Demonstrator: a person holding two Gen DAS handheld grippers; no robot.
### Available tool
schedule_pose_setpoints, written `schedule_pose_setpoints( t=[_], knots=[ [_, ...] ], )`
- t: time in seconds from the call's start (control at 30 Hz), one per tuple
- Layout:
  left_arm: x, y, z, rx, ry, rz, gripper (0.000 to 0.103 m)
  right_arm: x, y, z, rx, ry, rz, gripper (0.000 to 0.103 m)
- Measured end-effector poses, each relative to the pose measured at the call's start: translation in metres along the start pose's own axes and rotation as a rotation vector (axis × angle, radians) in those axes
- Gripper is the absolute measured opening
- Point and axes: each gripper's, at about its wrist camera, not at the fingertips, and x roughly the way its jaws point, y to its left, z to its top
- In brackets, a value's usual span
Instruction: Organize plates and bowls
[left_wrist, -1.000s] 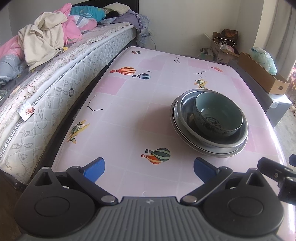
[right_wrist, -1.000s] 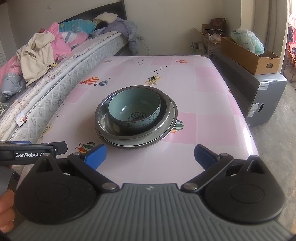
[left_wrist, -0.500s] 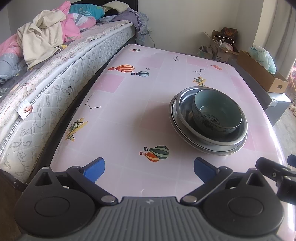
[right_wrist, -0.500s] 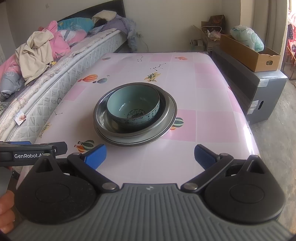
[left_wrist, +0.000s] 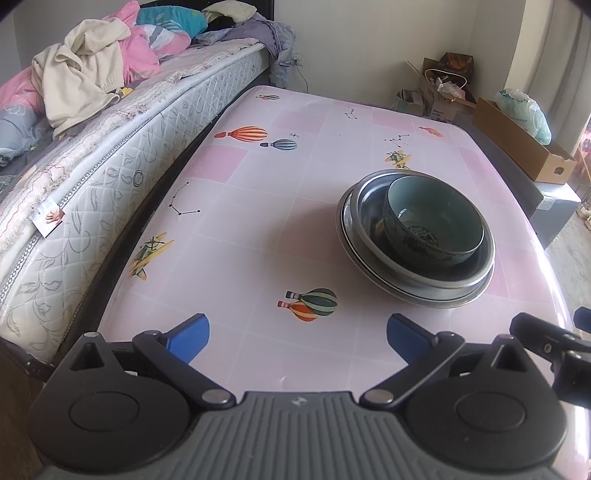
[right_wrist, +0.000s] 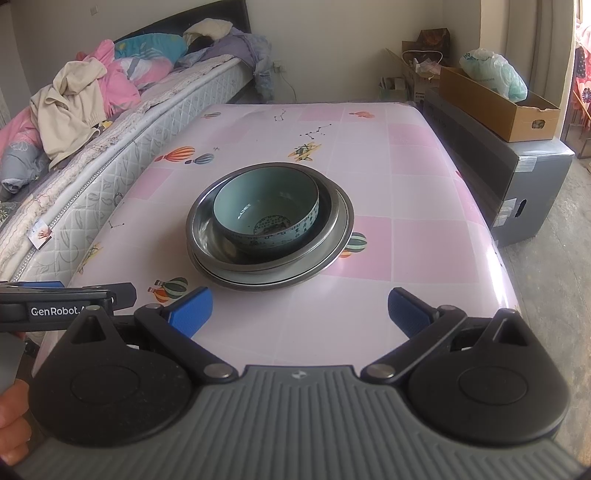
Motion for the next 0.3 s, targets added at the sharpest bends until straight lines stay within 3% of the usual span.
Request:
schedule_pose_setpoints(
  t=[0.3],
  knots=[
    [0.0021,0.001,0.001,-0.002,0.004,0.003,0.103,0.0032,-0.0004,0.0,0.001,0.004,0.001,0.102]
  ],
)
